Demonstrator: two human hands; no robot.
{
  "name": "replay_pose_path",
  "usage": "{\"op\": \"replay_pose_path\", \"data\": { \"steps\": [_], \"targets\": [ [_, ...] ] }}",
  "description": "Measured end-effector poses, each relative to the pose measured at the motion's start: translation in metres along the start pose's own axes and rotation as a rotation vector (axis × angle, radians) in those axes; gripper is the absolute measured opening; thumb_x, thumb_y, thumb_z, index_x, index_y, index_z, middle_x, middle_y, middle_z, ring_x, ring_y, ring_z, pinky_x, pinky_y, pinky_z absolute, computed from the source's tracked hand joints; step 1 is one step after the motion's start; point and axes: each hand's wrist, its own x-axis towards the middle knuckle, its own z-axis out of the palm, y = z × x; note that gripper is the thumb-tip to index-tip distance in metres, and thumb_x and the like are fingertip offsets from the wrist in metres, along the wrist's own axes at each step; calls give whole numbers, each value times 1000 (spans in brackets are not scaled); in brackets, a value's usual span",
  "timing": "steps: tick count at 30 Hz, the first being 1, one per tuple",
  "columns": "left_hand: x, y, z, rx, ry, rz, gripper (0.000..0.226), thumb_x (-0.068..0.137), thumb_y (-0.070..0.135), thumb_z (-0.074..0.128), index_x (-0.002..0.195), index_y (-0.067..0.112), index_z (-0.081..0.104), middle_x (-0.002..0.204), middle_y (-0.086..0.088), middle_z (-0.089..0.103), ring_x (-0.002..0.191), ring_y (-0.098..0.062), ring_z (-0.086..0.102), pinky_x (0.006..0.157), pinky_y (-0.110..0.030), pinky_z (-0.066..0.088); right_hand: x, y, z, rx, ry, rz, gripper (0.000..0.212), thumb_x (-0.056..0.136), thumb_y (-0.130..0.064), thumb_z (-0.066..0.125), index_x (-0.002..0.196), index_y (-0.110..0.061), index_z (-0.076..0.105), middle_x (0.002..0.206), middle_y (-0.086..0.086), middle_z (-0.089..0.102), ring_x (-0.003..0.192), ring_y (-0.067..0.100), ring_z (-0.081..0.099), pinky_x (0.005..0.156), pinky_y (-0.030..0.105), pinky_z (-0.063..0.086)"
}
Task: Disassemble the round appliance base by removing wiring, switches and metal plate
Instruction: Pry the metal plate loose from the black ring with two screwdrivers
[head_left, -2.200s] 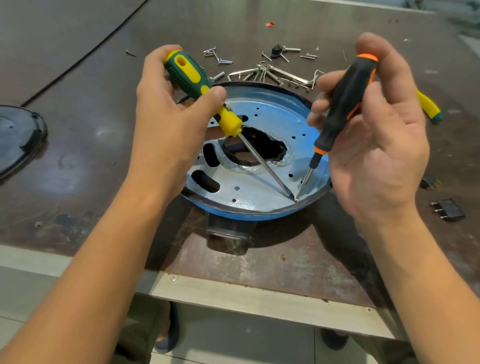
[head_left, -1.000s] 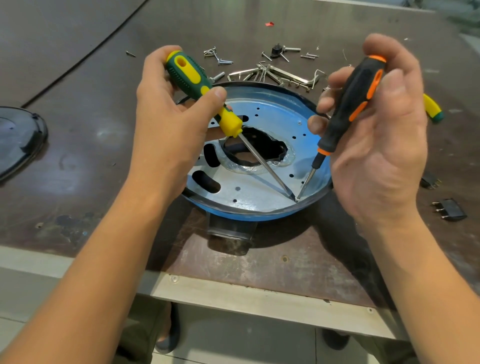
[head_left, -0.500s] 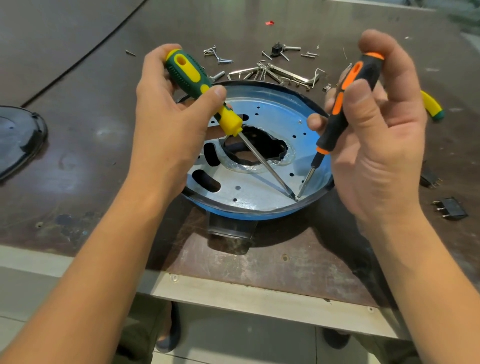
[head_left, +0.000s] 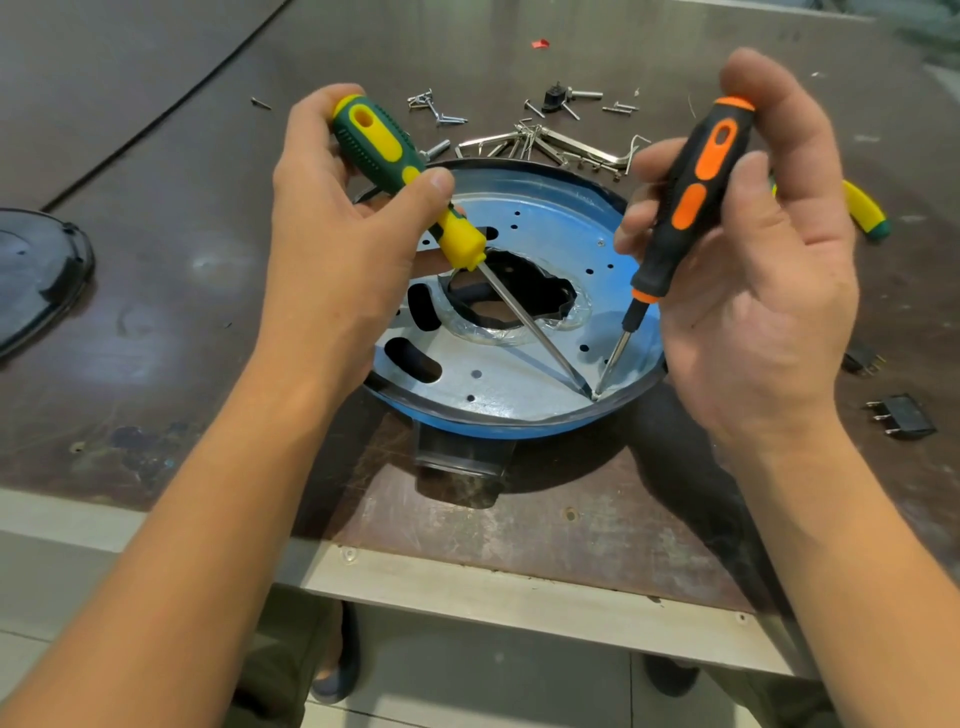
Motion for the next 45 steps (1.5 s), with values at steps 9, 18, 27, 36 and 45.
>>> {"op": "replay_pose_path", "data": {
  "steps": [9,18,27,36,45],
  "targets": [
    [0,0,0,1,-3,2,54,91,10,69,138,15,42,128,-22,49,95,-16,68,69,-37,64,0,0,0,-34,-4,-22,30,109,0,31,138,-3,39,105,14,63,82,23,60,82,39,48],
    [-1,0,0,-6,-7,-6,55,91,9,69,139,14,42,128,-24,47,99,-25,66,67,-38,64,1,1,1,-38,13,-23,28,106,-1,37,133,-7,44,102,13,58,86,23,56,83,40,47],
    [-1,1,0,4,-6,-4,52,91,9,69,137,14,43,127,-23,48,99,-26,67,68,-37,64,1,0,2,-22,33,-31,25,106,-1,41,129,-9,46,95,7,50,81,18,51,72,37,46],
    [0,0,0,-14,-22,5,53,93,6,67,138,11,40,127,-25,49,87,-14,71,68,-36,64,0,1,4,2,50,-22,24,105,-6,41,127,-10,49,97,6,53,85,23,49,75,38,45],
    [0,0,1,-14,-16,5,53,93,6,67,139,11,40,126,-22,49,86,-6,70,68,-36,64,0,-1,0,13,41,7,28,109,-5,35,136,-7,42,105,12,64,86,23,61,82,41,48]
  ]
}}
